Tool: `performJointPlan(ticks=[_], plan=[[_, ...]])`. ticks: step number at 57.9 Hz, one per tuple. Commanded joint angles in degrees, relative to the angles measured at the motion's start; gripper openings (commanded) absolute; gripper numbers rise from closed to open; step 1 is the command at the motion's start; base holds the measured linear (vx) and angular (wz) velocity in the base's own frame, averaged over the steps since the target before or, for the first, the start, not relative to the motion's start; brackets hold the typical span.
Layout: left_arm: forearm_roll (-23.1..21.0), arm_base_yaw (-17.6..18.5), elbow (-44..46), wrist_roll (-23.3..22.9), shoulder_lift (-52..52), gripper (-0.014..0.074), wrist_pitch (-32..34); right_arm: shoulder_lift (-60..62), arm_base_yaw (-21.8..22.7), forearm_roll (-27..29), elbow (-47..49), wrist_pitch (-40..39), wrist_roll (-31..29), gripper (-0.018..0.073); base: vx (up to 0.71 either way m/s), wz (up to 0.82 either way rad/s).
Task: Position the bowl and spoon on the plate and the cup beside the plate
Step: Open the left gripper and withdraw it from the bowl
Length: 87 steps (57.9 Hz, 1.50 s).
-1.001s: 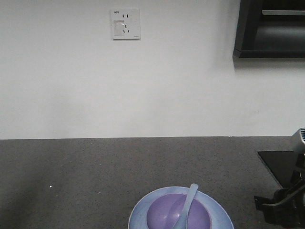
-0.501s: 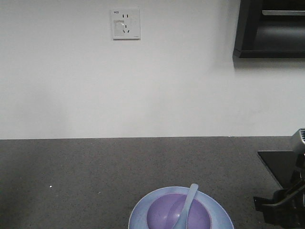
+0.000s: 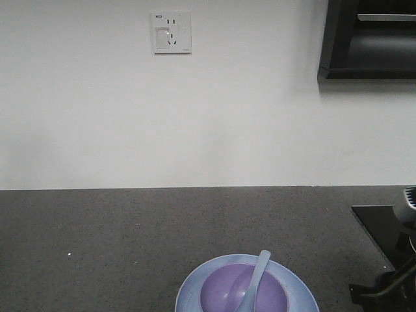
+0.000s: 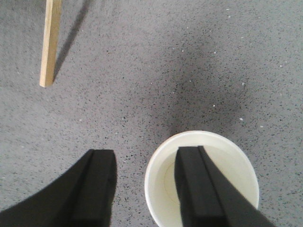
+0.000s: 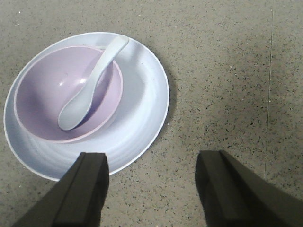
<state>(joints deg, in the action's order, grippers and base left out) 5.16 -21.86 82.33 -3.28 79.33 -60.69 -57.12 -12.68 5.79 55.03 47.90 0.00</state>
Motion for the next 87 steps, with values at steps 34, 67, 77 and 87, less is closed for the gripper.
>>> performJointPlan(ticks=[34, 67, 77, 87], plan=[[-8.60, -2.96, 1.83, 8.12, 6.11, 0.0384, 1.41, 0.45, 0.25, 0.09, 2.02, -3.92, -1.73, 0.0466, 0.00, 0.00], [-5.73, -2.96, 1.78, 8.12, 11.06, 0.0383, 1.87, 0.45, 0.25, 0.04, 2.02, -4.13, -1.67, 0.0466, 0.00, 0.00], [-5.98, -2.96, 1.71, 9.18, 11.27, 0.0363, 2.27, 0.45, 0.25, 0.04, 2.02, -4.31, -1.63, 0.0466, 0.00, 0.00], [-5.98, -2.96, 1.51, 9.18, 11.27, 0.0252, 1.95, 0.45, 0.25, 0.04, 2.02, -4.43, -1.63, 0.0466, 0.00, 0.00]])
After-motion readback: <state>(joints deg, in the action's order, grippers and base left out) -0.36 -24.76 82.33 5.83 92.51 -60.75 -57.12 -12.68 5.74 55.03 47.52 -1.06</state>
